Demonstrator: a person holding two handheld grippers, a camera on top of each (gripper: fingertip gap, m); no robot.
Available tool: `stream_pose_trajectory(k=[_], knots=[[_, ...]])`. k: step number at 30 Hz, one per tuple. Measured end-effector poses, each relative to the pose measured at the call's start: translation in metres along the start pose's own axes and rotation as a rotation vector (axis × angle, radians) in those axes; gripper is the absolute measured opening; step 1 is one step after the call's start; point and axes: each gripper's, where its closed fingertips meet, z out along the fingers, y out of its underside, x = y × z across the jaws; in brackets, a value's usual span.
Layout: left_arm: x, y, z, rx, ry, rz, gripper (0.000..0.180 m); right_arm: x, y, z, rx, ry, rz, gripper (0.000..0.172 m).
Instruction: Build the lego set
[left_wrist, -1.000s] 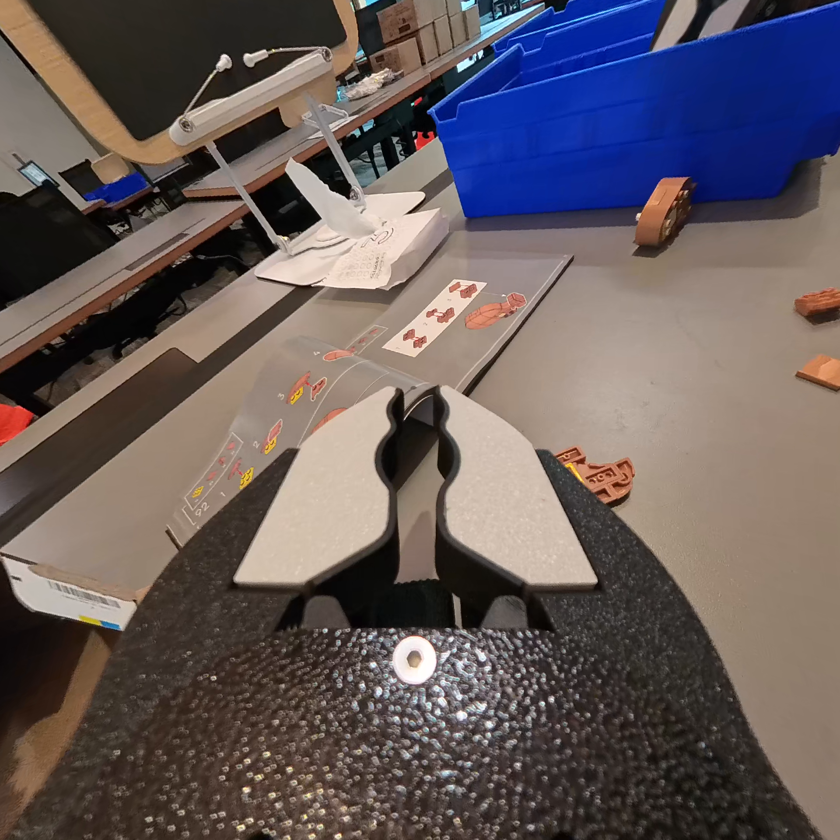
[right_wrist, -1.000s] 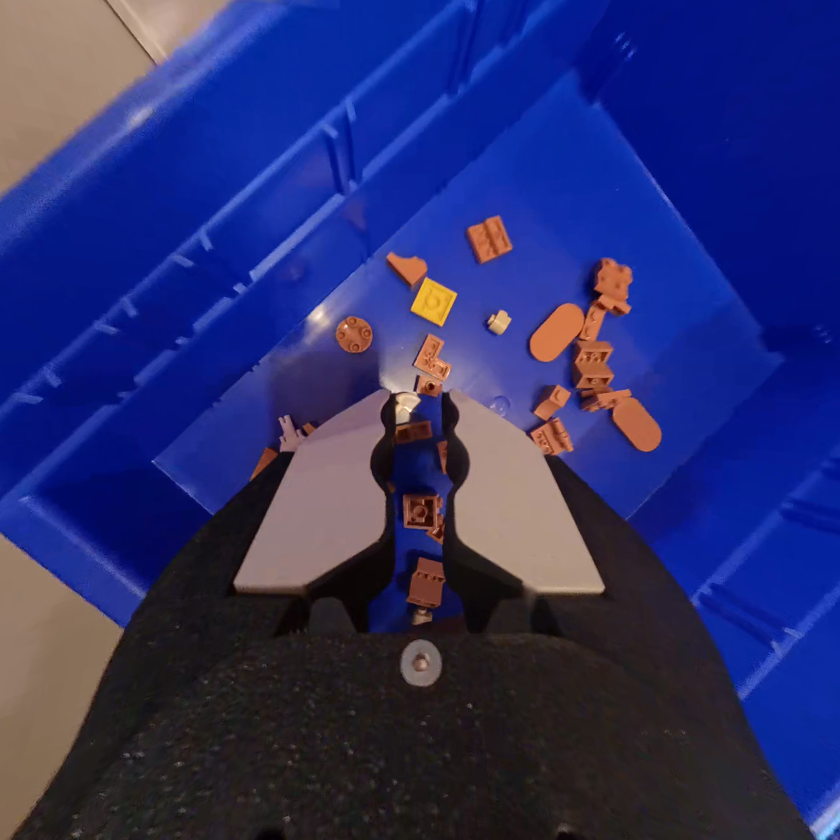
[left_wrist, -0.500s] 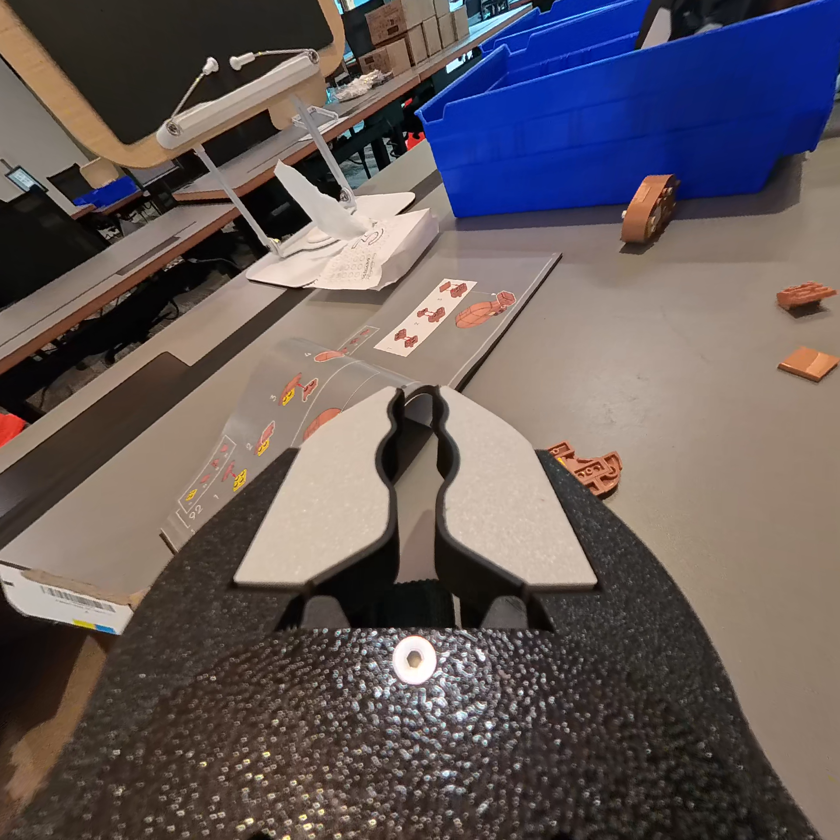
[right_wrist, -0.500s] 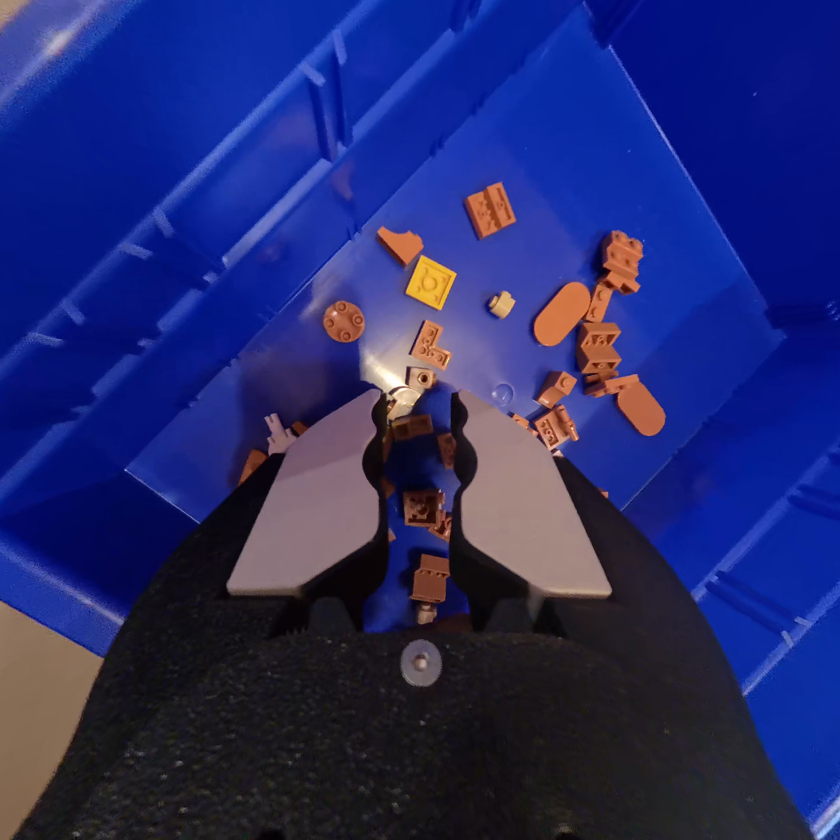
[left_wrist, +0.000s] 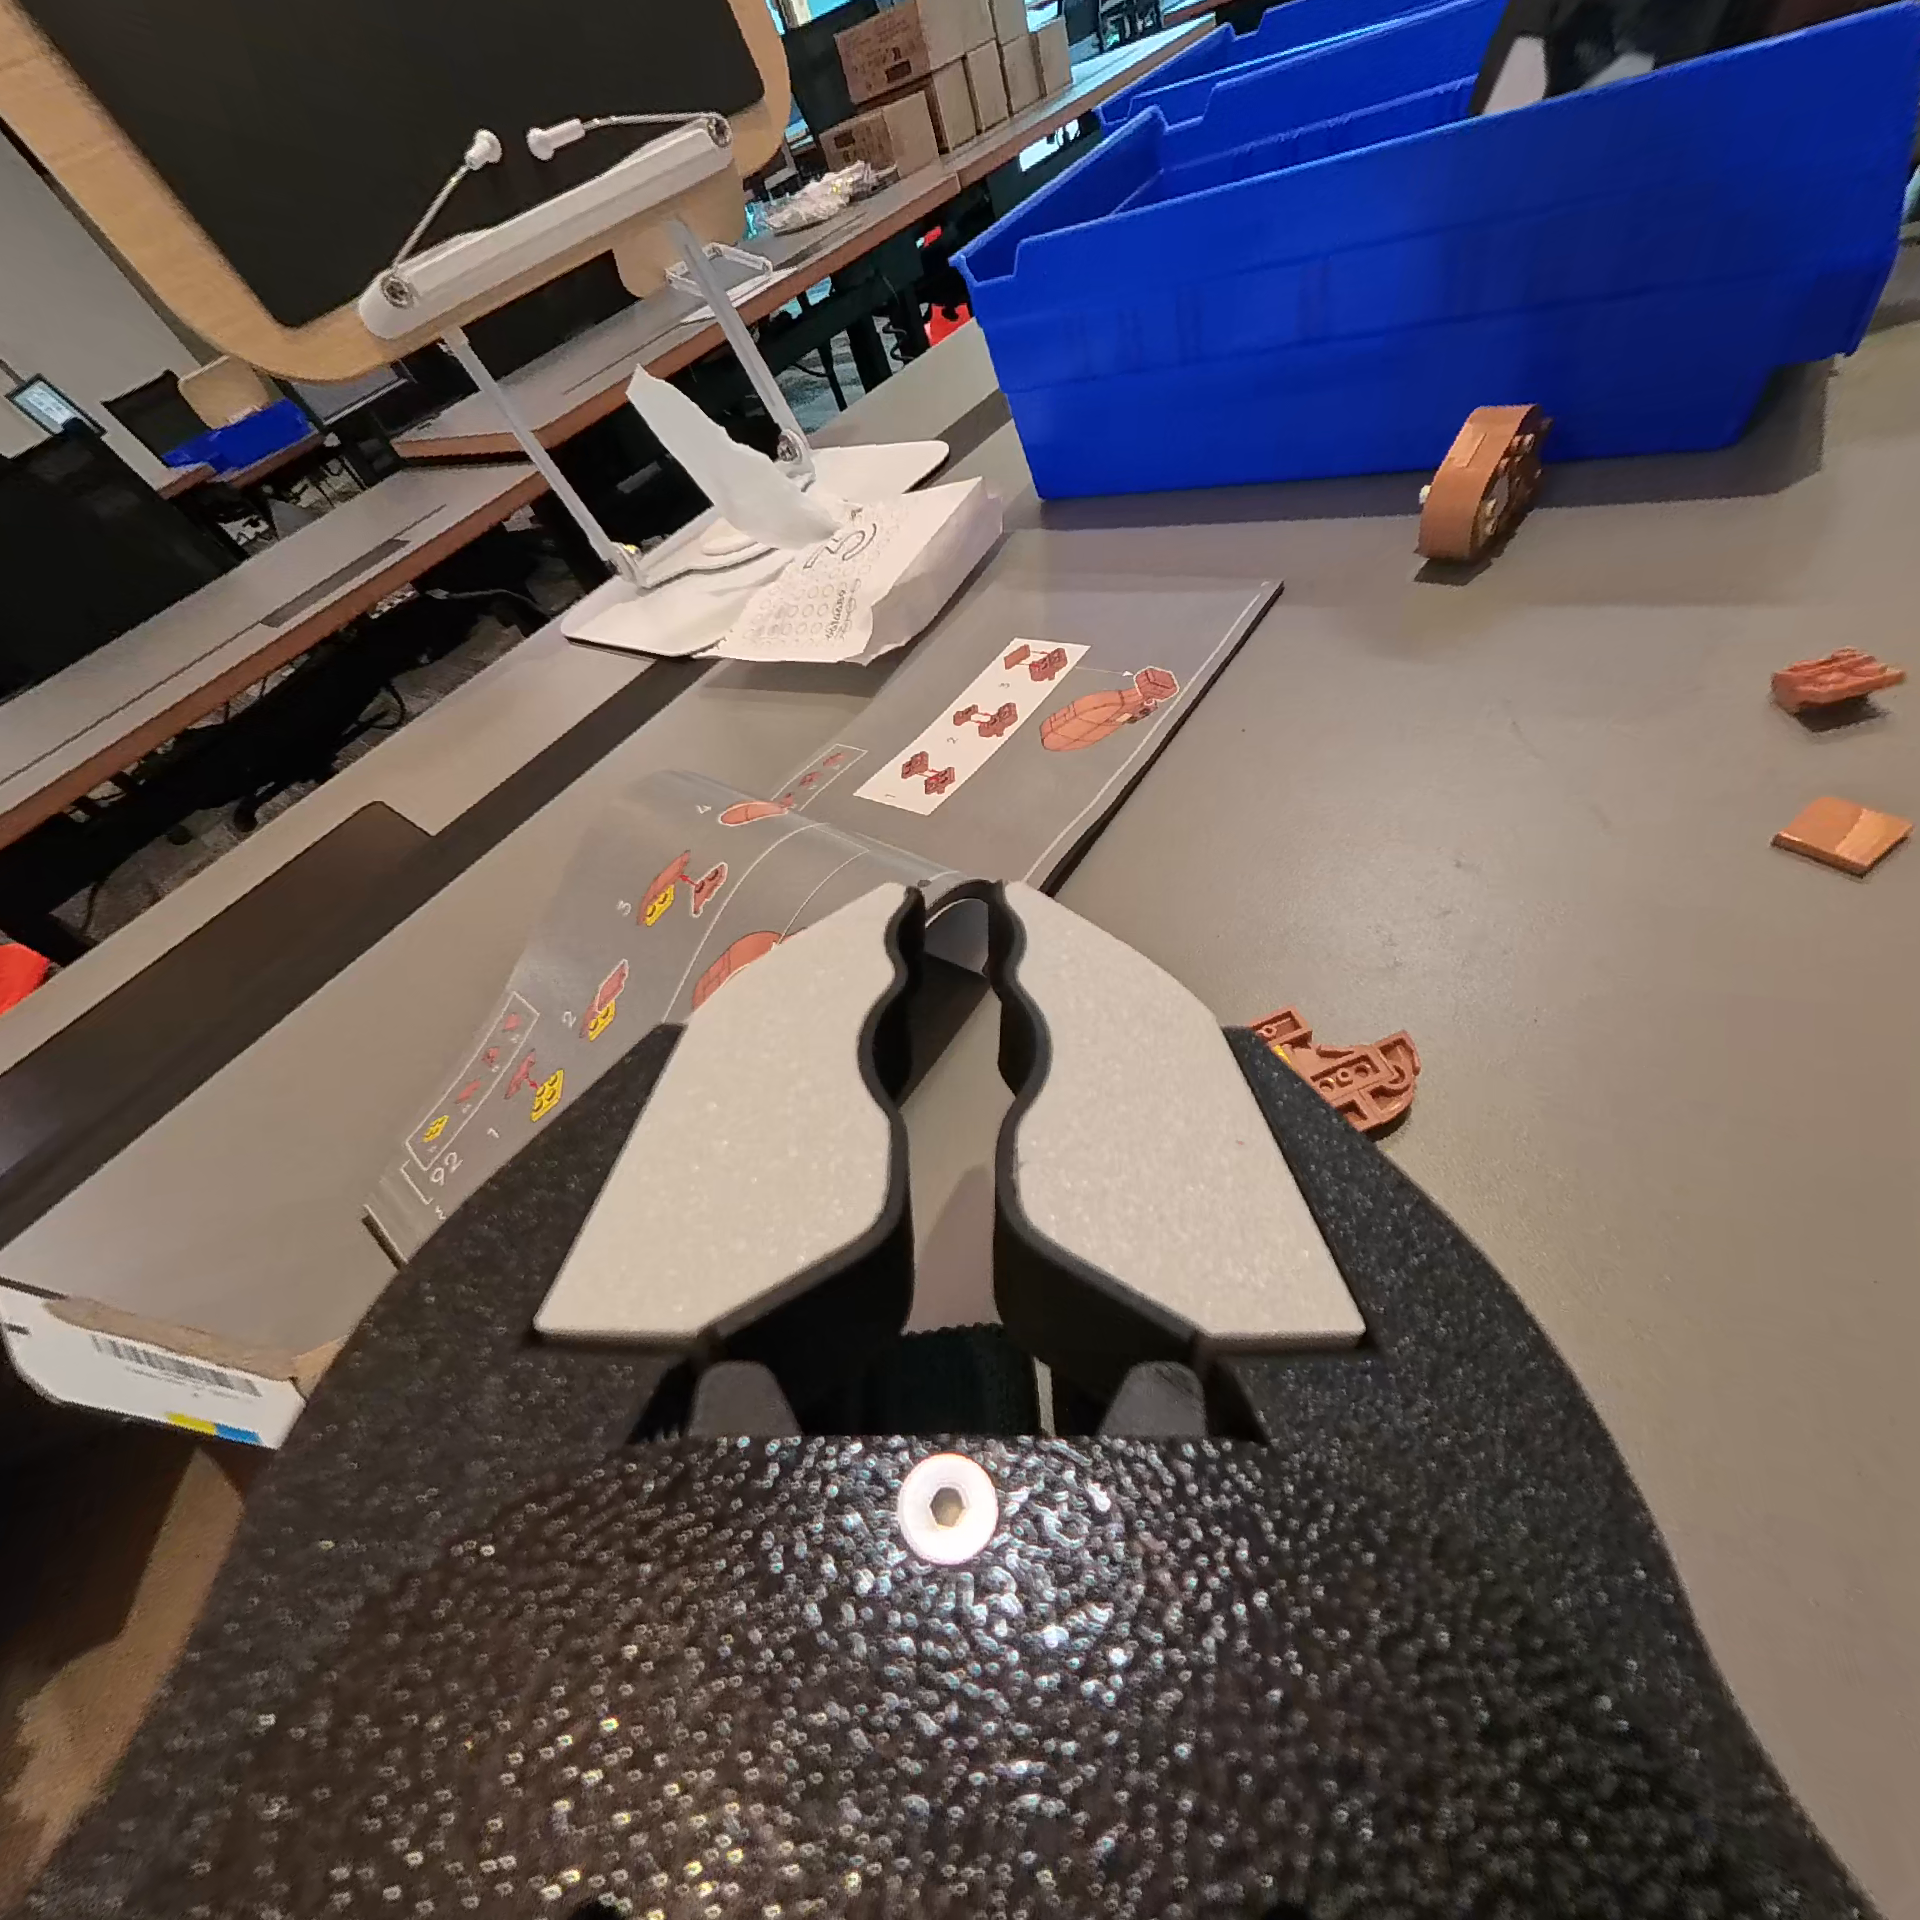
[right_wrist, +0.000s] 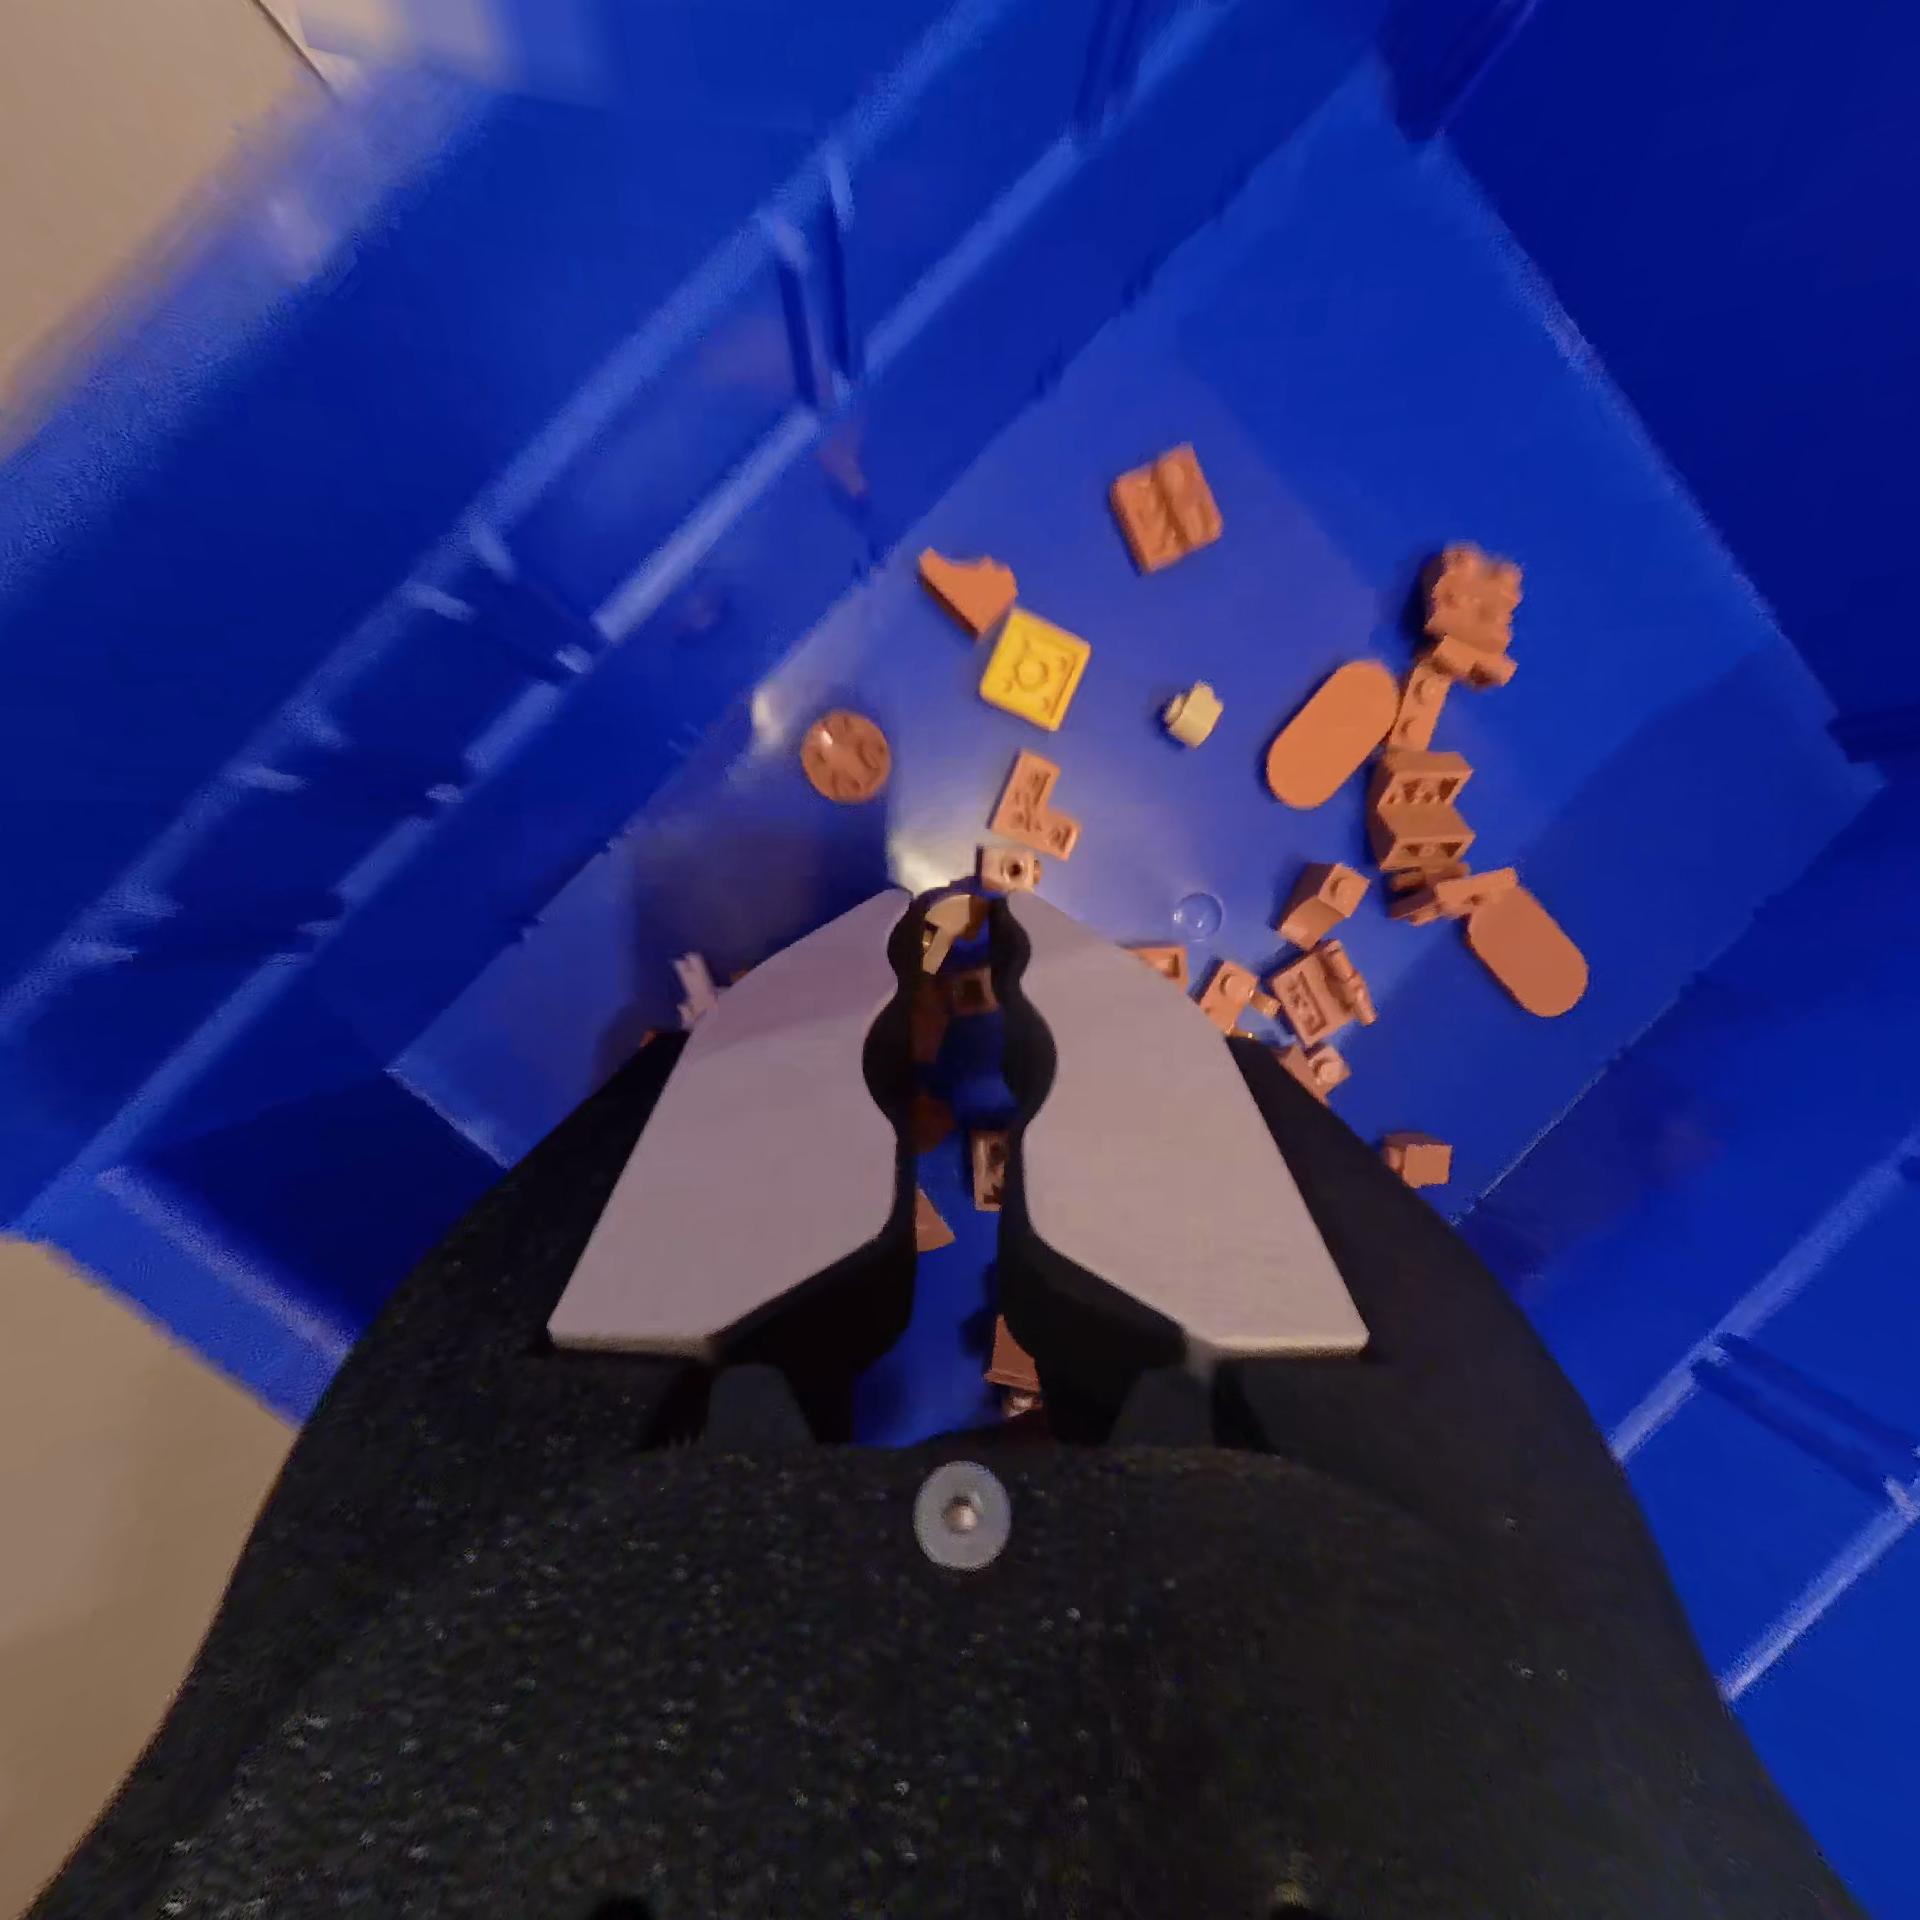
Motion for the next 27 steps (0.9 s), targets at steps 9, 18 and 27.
stream_pose_trajectory(k=[9,18,27], knots=[[0.0,0.001,0.002,-0.012,-0.008,0.01,0.011,-0.129,-0.098,-0.118,0.531,-0.283,-0.171,0.012],[-0.007,0.001,-0.001,-0.001,-0.045,-0.002,0.01,-0.182,-0.045,-0.001,0.014,-0.005,-0.461,0.012],[-0.013,0.003,-0.001,-0.014,-0.075,-0.016,0.01,-0.176,-0.027,0.013,-0.017,-0.018,-0.423,0.012]])
